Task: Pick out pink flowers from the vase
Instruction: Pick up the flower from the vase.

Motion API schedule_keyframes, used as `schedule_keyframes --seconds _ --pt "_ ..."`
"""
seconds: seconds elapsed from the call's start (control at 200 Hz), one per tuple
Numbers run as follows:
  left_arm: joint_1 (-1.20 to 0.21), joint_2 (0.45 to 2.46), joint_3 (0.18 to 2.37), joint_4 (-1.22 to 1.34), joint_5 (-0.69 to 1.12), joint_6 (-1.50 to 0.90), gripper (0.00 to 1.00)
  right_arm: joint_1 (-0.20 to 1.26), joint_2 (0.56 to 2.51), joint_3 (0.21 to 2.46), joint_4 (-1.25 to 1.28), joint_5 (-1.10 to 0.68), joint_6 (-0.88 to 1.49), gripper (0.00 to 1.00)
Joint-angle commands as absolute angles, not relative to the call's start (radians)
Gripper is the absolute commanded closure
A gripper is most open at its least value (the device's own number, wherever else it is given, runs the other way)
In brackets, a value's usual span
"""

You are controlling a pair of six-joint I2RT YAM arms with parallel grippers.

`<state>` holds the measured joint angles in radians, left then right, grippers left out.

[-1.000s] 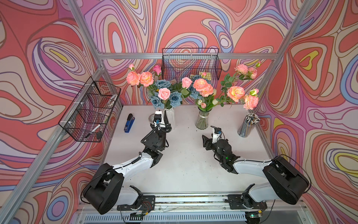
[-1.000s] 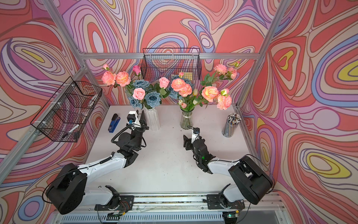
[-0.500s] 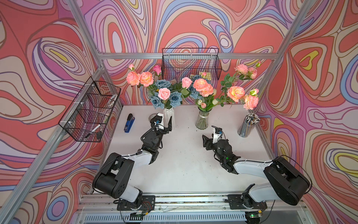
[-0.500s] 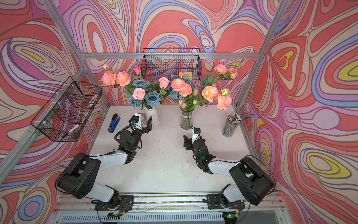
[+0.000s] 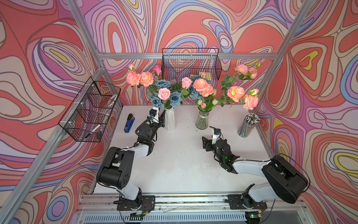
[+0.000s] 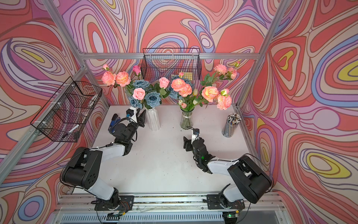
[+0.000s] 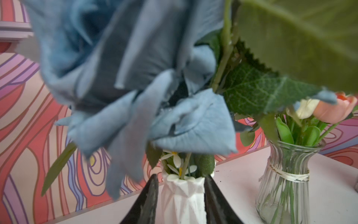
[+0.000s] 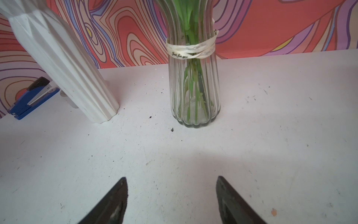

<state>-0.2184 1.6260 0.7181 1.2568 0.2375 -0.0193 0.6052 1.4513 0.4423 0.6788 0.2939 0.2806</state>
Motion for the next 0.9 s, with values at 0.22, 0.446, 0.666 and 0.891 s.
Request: schedule_keyframes --seconds 0.22,0.446,0.666,0.891 --pt "-0.202 1.703 0.805 1.321 0.367 -0.084 0.69 0.606 1.480 0.469 0.661 0.312 0.265 0.27" --pt "-0.202 1.728 0.837 1.320 0.351 -0.108 0.73 0.606 1.492 0.474 0.661 0.309 0.268 0.26" --pt "-0.202 1.735 0.849 1.320 0.320 -0.112 0.81 0.606 1.496 0.477 0.662 0.306 0.272 0.26" --pt "-0.202 1.734 0.859 1.321 0.328 -0.129 0.84 0.606 1.500 0.478 0.661 0.299 0.278 0.26"
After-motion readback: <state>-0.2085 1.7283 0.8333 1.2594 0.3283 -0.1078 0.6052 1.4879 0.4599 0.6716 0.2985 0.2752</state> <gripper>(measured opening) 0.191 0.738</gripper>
